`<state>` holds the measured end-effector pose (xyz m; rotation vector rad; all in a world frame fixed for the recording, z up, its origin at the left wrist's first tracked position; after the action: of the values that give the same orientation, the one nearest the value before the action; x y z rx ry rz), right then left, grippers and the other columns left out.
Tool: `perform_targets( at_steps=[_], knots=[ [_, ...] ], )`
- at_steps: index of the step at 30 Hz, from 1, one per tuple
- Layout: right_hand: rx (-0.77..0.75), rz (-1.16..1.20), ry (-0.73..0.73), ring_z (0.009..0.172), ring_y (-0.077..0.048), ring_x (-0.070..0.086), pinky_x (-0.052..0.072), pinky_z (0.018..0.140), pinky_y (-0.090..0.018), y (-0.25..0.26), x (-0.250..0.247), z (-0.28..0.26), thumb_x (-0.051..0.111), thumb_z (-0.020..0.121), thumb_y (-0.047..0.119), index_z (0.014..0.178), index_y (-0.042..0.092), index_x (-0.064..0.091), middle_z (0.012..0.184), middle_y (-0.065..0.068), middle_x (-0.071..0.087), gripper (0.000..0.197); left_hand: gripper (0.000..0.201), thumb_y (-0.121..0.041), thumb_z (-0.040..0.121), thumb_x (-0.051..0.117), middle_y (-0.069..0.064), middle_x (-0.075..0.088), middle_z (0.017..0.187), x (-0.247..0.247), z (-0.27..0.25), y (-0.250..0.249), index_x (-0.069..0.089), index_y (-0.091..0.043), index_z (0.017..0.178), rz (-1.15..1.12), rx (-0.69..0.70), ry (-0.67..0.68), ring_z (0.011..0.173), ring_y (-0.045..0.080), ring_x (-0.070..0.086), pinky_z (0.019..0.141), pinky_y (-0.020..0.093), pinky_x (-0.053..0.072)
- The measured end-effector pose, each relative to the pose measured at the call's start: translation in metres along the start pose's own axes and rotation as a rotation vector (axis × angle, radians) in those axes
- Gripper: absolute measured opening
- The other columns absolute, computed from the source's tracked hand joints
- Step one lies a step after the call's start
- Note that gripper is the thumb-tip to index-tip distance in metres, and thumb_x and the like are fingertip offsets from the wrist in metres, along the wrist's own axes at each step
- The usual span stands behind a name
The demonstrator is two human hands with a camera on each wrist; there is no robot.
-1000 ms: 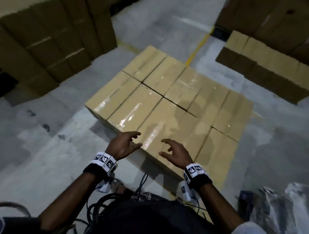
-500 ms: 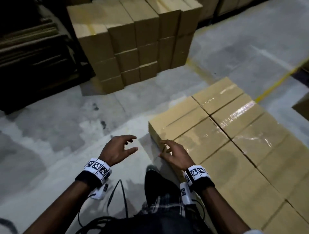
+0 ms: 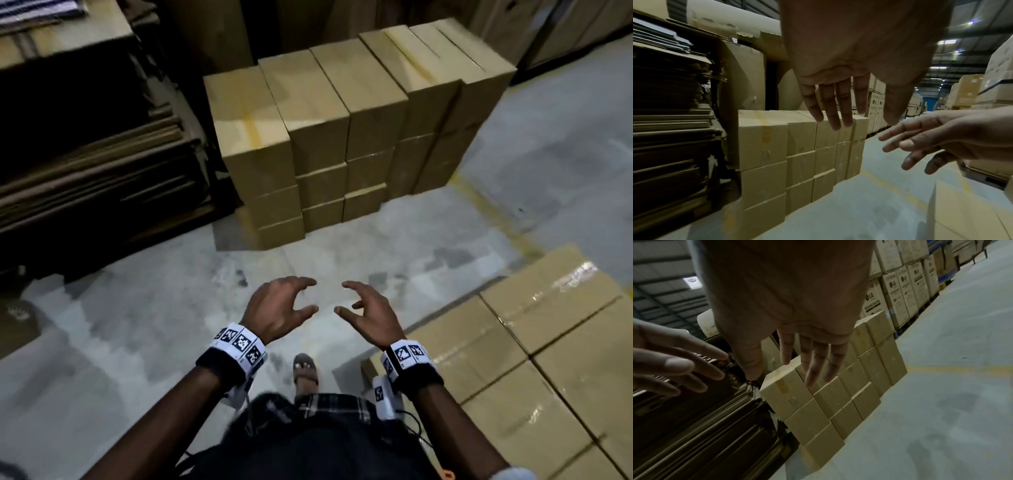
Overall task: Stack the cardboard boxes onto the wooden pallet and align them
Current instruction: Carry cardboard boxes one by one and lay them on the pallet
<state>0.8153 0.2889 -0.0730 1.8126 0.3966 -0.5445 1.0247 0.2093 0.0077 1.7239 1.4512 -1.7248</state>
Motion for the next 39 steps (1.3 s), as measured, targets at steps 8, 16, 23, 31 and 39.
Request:
perform_targets(
  at_steps=[8, 16, 23, 31, 39],
  knots=[
    [0.033, 0.033, -0.259, 0.103, -0.011, 0.066, 0.057, 0.091, -0.04, 0.037, -0.081, 0.157, 0.076, 0.088, 0.049, 0.145, 0.037, 0.05, 0.146, 0.009, 0.054, 0.063, 0.057, -0.058, 0.087, 0.071, -0.008, 0.071, 0.124, -0.063, 0.179, 0.015, 0.06, -0.035, 0.139, -0.175, -0.035, -0.039, 0.108, 0.016, 0.067, 0.091, 0.039, 0.056],
    [0.136, 0.065, -0.418, 0.101, -0.013, 0.067, 0.058, 0.087, -0.04, 0.003, -0.186, 0.293, 0.079, 0.087, 0.043, 0.145, 0.035, 0.051, 0.146, 0.007, 0.053, 0.065, 0.059, -0.059, 0.088, 0.068, -0.007, 0.07, 0.126, -0.086, 0.408, -0.05, 0.058, -0.033, 0.141, -0.122, 0.229, 0.123, 0.11, 0.017, 0.066, 0.091, 0.042, 0.057],
    [0.336, 0.089, -0.649, 0.099, -0.011, 0.068, 0.057, 0.09, -0.04, -0.04, -0.307, 0.364, 0.078, 0.088, 0.046, 0.145, 0.036, 0.049, 0.146, 0.009, 0.052, 0.065, 0.059, -0.057, 0.09, 0.068, -0.003, 0.07, 0.128, -0.097, 0.594, -0.162, 0.057, -0.032, 0.142, -0.041, 0.495, 0.249, 0.11, 0.018, 0.067, 0.089, 0.034, 0.054],
    [0.559, 0.229, -0.896, 0.102, -0.011, 0.067, 0.055, 0.089, -0.039, -0.133, -0.433, 0.399, 0.078, 0.089, 0.044, 0.145, 0.037, 0.049, 0.148, 0.008, 0.052, 0.063, 0.063, -0.057, 0.089, 0.07, -0.001, 0.07, 0.13, -0.068, 0.748, -0.315, 0.055, -0.032, 0.145, 0.11, 0.784, 0.371, 0.115, 0.018, 0.067, 0.091, 0.032, 0.051],
    [0.646, 0.302, -1.072, 0.099, -0.009, 0.067, 0.057, 0.089, -0.043, -0.273, -0.614, 0.43, 0.079, 0.089, 0.041, 0.146, 0.034, 0.05, 0.149, 0.009, 0.049, 0.065, 0.065, -0.056, 0.087, 0.072, 0.0, 0.069, 0.132, 0.006, 0.901, -0.539, 0.054, -0.031, 0.145, 0.129, 0.91, 0.456, 0.116, 0.022, 0.066, 0.094, 0.037, 0.053]
  ],
)
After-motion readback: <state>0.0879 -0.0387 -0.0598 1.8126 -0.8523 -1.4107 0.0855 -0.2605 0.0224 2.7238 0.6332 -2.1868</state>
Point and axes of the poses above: each hand's wrist, its own z-axis towards the middle knuckle, its own x-axis out of the palm, y = z × x, the point moved 3 cm from there along z, towards the middle knuckle
